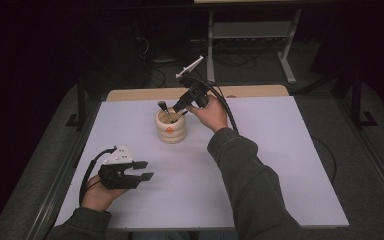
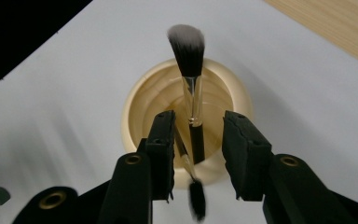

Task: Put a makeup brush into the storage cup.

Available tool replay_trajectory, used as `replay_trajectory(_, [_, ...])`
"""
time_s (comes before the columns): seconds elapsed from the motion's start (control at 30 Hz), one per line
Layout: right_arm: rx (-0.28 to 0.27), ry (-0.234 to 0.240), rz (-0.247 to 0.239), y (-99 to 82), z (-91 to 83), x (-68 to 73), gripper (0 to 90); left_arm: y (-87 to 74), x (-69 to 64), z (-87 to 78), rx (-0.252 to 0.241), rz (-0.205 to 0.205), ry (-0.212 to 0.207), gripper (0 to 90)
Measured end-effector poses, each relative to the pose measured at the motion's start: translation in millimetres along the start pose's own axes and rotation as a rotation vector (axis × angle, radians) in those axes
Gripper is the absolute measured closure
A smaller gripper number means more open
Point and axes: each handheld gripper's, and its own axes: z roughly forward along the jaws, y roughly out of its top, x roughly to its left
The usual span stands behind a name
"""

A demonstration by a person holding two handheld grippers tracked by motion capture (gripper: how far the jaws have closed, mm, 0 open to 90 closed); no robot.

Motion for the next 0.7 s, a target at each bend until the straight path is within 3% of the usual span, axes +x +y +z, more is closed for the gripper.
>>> replay_trajectory(0.3, [-0.063,0.042,0.022,-12.2,-20.3,-11.3,50.6,-0.2,0.0,0.7,-0.003,-0.013,0.007,52.5])
replay_trajectory(0.7, [-0.115,0.012,0.014,-28.6,-45.4,-21.9,44.8,1.8,-1.7,0.6,-0.013,-0.022,0.015,49.1])
